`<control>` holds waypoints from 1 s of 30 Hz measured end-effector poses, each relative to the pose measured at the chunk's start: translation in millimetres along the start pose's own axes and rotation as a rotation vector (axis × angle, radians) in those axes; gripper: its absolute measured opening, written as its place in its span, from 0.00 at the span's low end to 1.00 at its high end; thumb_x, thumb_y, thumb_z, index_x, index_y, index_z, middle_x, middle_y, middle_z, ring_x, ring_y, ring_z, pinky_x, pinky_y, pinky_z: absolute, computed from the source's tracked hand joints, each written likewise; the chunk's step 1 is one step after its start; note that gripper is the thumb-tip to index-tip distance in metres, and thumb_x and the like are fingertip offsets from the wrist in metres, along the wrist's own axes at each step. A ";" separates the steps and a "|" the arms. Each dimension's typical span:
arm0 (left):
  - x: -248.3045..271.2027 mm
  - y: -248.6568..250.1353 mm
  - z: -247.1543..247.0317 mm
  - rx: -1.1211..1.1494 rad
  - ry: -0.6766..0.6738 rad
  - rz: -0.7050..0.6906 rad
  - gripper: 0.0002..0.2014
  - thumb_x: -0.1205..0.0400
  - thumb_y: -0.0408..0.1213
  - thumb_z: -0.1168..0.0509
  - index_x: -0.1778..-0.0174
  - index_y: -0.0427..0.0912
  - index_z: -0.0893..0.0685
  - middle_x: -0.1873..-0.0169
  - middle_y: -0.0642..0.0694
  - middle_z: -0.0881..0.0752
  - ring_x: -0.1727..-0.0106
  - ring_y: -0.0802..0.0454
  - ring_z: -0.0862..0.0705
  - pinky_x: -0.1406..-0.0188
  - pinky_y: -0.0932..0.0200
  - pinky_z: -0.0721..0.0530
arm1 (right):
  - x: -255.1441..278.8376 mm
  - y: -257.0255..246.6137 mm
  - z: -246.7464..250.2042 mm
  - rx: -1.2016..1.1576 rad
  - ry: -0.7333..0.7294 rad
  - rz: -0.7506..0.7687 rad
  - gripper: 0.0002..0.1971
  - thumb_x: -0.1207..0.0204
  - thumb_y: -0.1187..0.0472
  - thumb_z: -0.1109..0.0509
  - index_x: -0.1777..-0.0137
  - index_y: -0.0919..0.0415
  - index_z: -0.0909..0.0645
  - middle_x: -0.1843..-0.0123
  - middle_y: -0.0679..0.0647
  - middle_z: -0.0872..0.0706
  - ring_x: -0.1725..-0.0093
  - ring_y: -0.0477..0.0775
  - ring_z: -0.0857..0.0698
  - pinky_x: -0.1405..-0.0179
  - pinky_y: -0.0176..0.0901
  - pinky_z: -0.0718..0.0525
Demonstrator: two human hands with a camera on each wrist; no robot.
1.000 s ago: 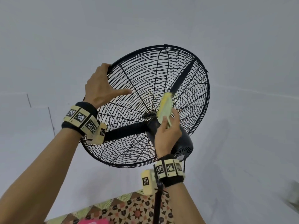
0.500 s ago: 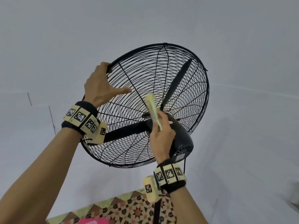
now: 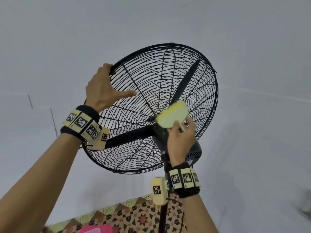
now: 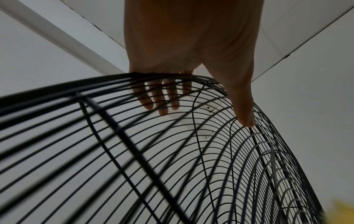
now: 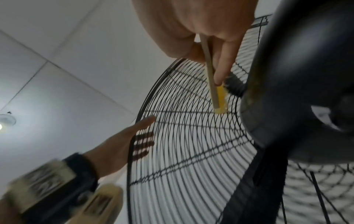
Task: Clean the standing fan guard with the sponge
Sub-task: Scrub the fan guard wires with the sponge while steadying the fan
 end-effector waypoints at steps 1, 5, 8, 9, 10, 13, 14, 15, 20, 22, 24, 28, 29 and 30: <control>0.4 0.5 -0.4 -0.005 0.002 -0.005 0.54 0.40 0.77 0.22 0.25 0.46 0.27 0.35 0.47 0.16 0.38 0.45 0.15 0.42 0.42 0.18 | -5.9 -1.3 3.1 -0.012 0.052 -0.023 0.23 0.14 0.66 0.29 0.21 0.58 0.27 0.42 0.46 0.14 0.42 0.54 0.10 0.48 0.55 0.06; -2.0 4.3 -4.1 -0.005 0.007 -0.007 0.54 0.39 0.77 0.22 0.25 0.47 0.27 0.34 0.47 0.16 0.36 0.45 0.16 0.41 0.41 0.18 | -2.1 -0.6 -8.9 0.115 -0.073 -0.012 0.23 0.14 0.68 0.32 0.20 0.59 0.27 0.40 0.55 0.17 0.49 0.51 0.12 0.56 0.29 0.11; -3.3 2.0 -4.6 -0.007 0.005 0.003 0.53 0.39 0.76 0.22 0.25 0.47 0.27 0.34 0.47 0.16 0.37 0.44 0.16 0.41 0.42 0.19 | 14.7 14.5 -18.0 0.248 -0.269 0.000 0.23 0.16 0.65 0.30 0.22 0.54 0.23 0.38 0.56 0.14 0.47 0.51 0.12 0.49 0.46 0.07; -2.7 1.0 -4.3 -0.008 0.002 0.002 0.53 0.39 0.76 0.22 0.25 0.47 0.27 0.34 0.47 0.17 0.37 0.44 0.16 0.41 0.42 0.19 | 15.0 16.7 -16.0 0.238 -0.269 -0.022 0.22 0.17 0.64 0.29 0.24 0.53 0.22 0.40 0.52 0.14 0.46 0.52 0.11 0.50 0.52 0.06; -2.3 -0.3 -3.8 -0.006 0.004 -0.001 0.53 0.39 0.76 0.22 0.25 0.47 0.27 0.34 0.47 0.17 0.37 0.44 0.16 0.41 0.42 0.19 | 10.9 17.8 -12.7 0.205 -0.231 -0.037 0.21 0.18 0.65 0.28 0.26 0.54 0.20 0.43 0.46 0.15 0.45 0.54 0.10 0.52 0.55 0.05; -1.7 0.8 -3.9 0.005 0.009 -0.013 0.52 0.38 0.74 0.21 0.24 0.46 0.27 0.34 0.47 0.17 0.36 0.45 0.16 0.42 0.44 0.20 | -5.7 10.0 -4.5 0.084 -0.023 -0.075 0.20 0.17 0.67 0.29 0.27 0.55 0.23 0.47 0.44 0.17 0.44 0.56 0.11 0.53 0.58 0.05; -2.4 1.6 -4.7 0.006 0.008 -0.015 0.52 0.37 0.74 0.20 0.24 0.46 0.27 0.33 0.47 0.17 0.36 0.45 0.16 0.42 0.46 0.22 | -8.0 6.6 -4.8 0.063 -0.001 -0.080 0.20 0.16 0.67 0.30 0.26 0.55 0.25 0.47 0.46 0.19 0.45 0.55 0.12 0.52 0.57 0.05; -2.9 2.3 -5.6 0.007 0.007 -0.015 0.52 0.37 0.74 0.20 0.24 0.46 0.27 0.33 0.47 0.17 0.36 0.45 0.16 0.43 0.46 0.23 | -7.4 5.8 -6.2 0.076 -0.014 -0.077 0.20 0.15 0.67 0.30 0.25 0.56 0.26 0.47 0.46 0.20 0.47 0.52 0.13 0.51 0.50 0.06; -4.9 -5.2 -6.2 0.003 0.008 -0.009 0.53 0.39 0.76 0.21 0.26 0.46 0.27 0.34 0.47 0.16 0.38 0.44 0.16 0.45 0.47 0.22 | 14.8 6.4 -11.2 0.208 -0.226 -0.051 0.22 0.15 0.67 0.31 0.22 0.59 0.23 0.40 0.58 0.15 0.53 0.49 0.07 0.64 0.26 0.15; -3.9 -5.0 -4.6 0.002 0.011 -0.018 0.53 0.39 0.77 0.21 0.26 0.46 0.27 0.34 0.47 0.16 0.38 0.45 0.15 0.45 0.46 0.22 | 13.3 2.4 -4.8 0.179 -0.140 -0.029 0.20 0.15 0.69 0.31 0.25 0.60 0.23 0.41 0.56 0.15 0.56 0.41 0.08 0.66 0.24 0.15; -2.8 -1.8 -4.2 -0.004 0.010 -0.019 0.54 0.39 0.76 0.21 0.25 0.46 0.27 0.34 0.47 0.16 0.37 0.45 0.16 0.44 0.46 0.22 | 6.5 -2.4 0.2 0.125 -0.032 -0.014 0.17 0.15 0.69 0.30 0.28 0.59 0.25 0.42 0.55 0.15 0.52 0.48 0.08 0.60 0.37 0.08; -3.4 3.5 -4.8 -0.009 -0.001 -0.013 0.53 0.39 0.75 0.20 0.25 0.46 0.27 0.34 0.47 0.16 0.37 0.45 0.16 0.43 0.45 0.20 | 6.9 -1.6 -6.5 0.140 -0.119 -0.032 0.15 0.15 0.69 0.29 0.30 0.62 0.24 0.43 0.56 0.13 0.58 0.49 0.06 0.66 0.34 0.10; -3.1 2.1 -4.3 -0.007 -0.006 -0.002 0.53 0.39 0.75 0.20 0.25 0.46 0.27 0.34 0.48 0.16 0.37 0.46 0.15 0.42 0.45 0.19 | 9.4 -1.9 -6.1 0.166 -0.174 -0.017 0.16 0.16 0.69 0.27 0.31 0.63 0.21 0.43 0.56 0.12 0.58 0.49 0.07 0.67 0.27 0.14; -2.3 0.6 -3.0 -0.002 -0.008 0.007 0.53 0.39 0.74 0.20 0.25 0.47 0.27 0.34 0.49 0.16 0.37 0.46 0.15 0.42 0.45 0.18 | 11.6 -5.7 -3.6 0.189 -0.212 0.007 0.16 0.19 0.69 0.25 0.33 0.62 0.17 0.44 0.55 0.10 0.56 0.50 0.07 0.67 0.23 0.16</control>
Point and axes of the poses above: each hand's wrist, its own x-axis away from the middle knuckle, its own z-axis out of the back of the hand, y = z × x, the point moved 3 cm from there along -x, towards the middle knuckle
